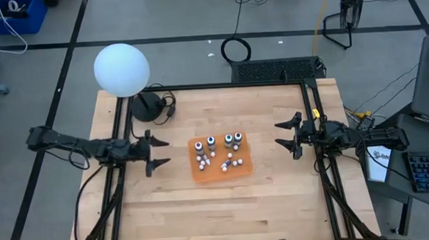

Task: Pick & Place food coloring
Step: Return to Home Position

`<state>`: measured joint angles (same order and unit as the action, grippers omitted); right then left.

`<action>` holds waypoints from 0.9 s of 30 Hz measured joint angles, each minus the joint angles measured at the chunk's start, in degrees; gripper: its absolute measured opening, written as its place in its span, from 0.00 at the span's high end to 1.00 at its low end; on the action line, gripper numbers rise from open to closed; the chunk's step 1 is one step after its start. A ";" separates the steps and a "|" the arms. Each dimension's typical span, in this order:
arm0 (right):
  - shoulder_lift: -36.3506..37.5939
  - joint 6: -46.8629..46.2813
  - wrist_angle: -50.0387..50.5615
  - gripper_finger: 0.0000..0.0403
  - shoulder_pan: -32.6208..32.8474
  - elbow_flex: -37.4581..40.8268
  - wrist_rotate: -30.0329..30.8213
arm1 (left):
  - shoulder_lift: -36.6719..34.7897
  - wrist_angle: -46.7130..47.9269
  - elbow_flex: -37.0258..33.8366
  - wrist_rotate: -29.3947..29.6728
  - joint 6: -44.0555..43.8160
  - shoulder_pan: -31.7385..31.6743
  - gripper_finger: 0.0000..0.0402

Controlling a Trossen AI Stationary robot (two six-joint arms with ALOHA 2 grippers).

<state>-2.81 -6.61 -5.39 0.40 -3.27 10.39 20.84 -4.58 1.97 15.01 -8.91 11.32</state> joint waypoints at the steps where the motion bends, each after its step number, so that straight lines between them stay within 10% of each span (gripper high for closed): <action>1: 0.00 0.02 0.00 0.27 0.00 -0.02 0.02 | -0.80 -0.04 -0.59 -0.02 0.31 0.33 0.22; 27: 0.00 0.02 0.00 0.27 0.01 -0.01 0.01 | -12.12 -0.53 -1.21 -8.99 7.11 -10.34 0.19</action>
<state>-2.81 -6.59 -5.39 0.42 -3.28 10.41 8.72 -5.11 0.77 6.02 -1.80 0.97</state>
